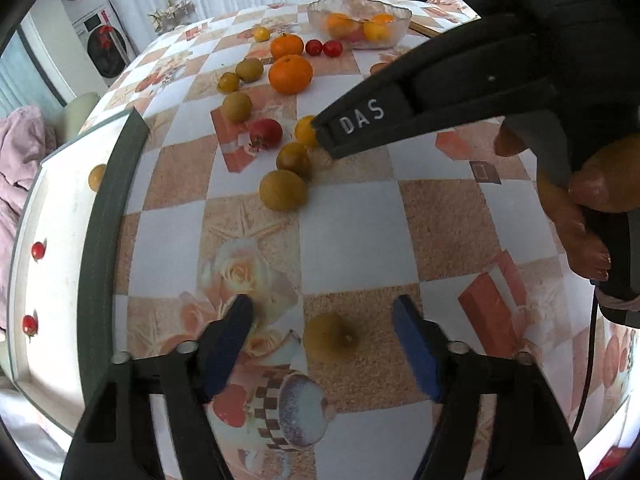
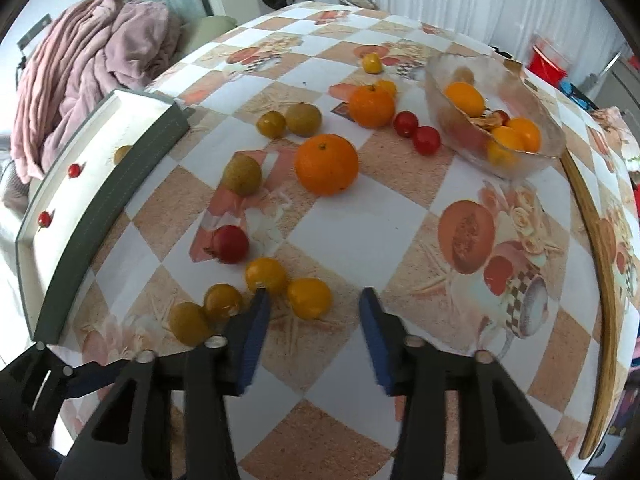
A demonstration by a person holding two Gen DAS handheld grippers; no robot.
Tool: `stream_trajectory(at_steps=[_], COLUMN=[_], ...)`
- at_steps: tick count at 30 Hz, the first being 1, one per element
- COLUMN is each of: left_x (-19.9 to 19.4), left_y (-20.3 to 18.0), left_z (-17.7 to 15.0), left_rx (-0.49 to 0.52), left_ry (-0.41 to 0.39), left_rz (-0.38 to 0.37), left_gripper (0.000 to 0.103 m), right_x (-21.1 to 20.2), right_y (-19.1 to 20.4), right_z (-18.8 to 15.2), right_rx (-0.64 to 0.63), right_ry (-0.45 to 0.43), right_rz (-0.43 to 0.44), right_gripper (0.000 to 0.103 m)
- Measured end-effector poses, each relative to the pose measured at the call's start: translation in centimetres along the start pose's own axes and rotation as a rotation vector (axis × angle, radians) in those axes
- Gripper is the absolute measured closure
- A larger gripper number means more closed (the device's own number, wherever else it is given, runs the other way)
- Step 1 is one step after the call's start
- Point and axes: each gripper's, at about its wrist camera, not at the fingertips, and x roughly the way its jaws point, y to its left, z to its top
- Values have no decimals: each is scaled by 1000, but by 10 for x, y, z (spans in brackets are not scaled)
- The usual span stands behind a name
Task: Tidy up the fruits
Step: 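Grasp an orange fruit with the right gripper while the left gripper grasps a yellow fruit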
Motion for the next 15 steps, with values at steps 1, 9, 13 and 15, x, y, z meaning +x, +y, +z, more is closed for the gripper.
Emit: stream_trajectory(at_steps=[1,9,13,15], left_x=[0,-4,-4,-6], left_y=[0,10,32,41], left_z=[0,2,4,3], left_rx=[-3,-67,-152,-175], left_ry=[2,42,66,68], left_rz=[-12,-140,-194,-204], left_gripper=[41,77,77,77], right_x=[0,-17,-26,-29], right_y=[1,-22,-27,-27], right_z=[-1,-14,-28,-35], right_rx=[-5,144,198,220], right_ry=[3,-3,4,13], right_rz=[5,49,70,78], right_gripper=[78,82,82,82])
